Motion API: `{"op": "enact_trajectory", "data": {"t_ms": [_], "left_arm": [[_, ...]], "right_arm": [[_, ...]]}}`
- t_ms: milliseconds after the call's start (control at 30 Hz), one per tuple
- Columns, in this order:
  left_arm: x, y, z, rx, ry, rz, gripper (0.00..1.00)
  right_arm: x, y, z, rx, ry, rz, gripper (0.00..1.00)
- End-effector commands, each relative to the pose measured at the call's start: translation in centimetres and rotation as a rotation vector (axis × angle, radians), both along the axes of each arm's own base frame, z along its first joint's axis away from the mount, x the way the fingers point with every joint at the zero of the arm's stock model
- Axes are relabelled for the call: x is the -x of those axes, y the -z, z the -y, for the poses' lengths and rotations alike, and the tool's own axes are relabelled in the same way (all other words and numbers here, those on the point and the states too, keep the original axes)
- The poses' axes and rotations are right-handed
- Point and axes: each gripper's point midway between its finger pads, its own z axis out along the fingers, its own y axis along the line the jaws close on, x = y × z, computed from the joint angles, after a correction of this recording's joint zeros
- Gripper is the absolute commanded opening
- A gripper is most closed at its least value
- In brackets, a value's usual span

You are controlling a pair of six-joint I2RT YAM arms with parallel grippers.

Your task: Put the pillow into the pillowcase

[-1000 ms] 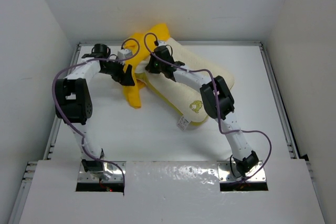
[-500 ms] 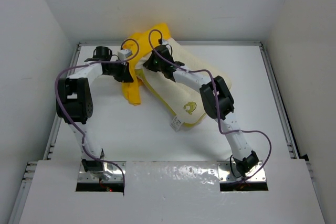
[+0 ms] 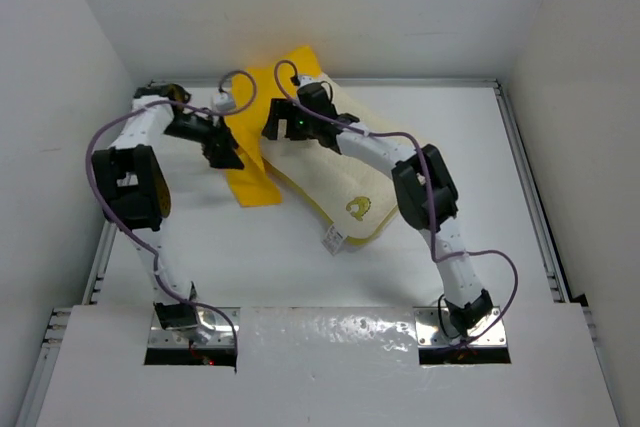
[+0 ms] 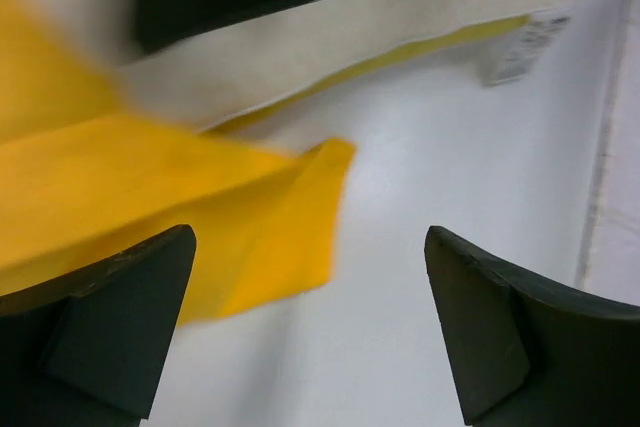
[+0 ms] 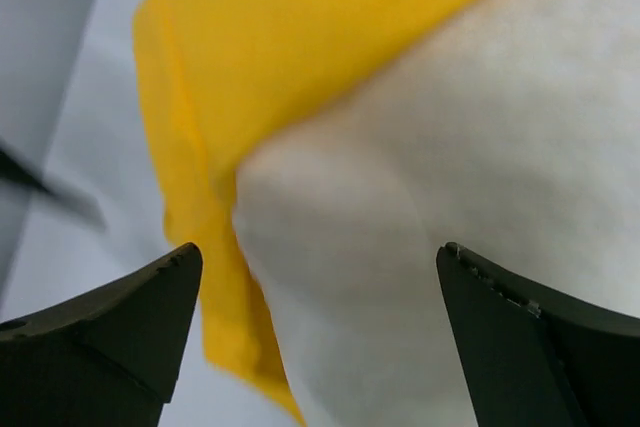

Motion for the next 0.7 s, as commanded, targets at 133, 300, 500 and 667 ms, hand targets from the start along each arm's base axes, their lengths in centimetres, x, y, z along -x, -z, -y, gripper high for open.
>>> {"op": "enact_trajectory", "data": {"t_ms": [133,300,500,667], "left_arm": [[-8.5,-10.6,0.3,-0.036,-0.092,0.393,0.96],[-18.2,-9.5,5.0,-0.206,-0.412,0.476,0.15],[-25.6,-5.5,7.9,-0.314,-0.573,0.624,0.80],[-29.5,-4.7,8.1,-0.379,-0.720,0.767,0.86]], "right_arm": [[4.1,-8.0,10.1,0.279,-0.225,0.163,0.92],[0.3,-10.0,15.0,0.236,-0.125,0.142,0.19],[-7.8,-6.8,21.0,0.168,0.069,0.105,0.99],[-11.1,-3.5,19.2,0.076,0.028,0.109,0.99]]}}
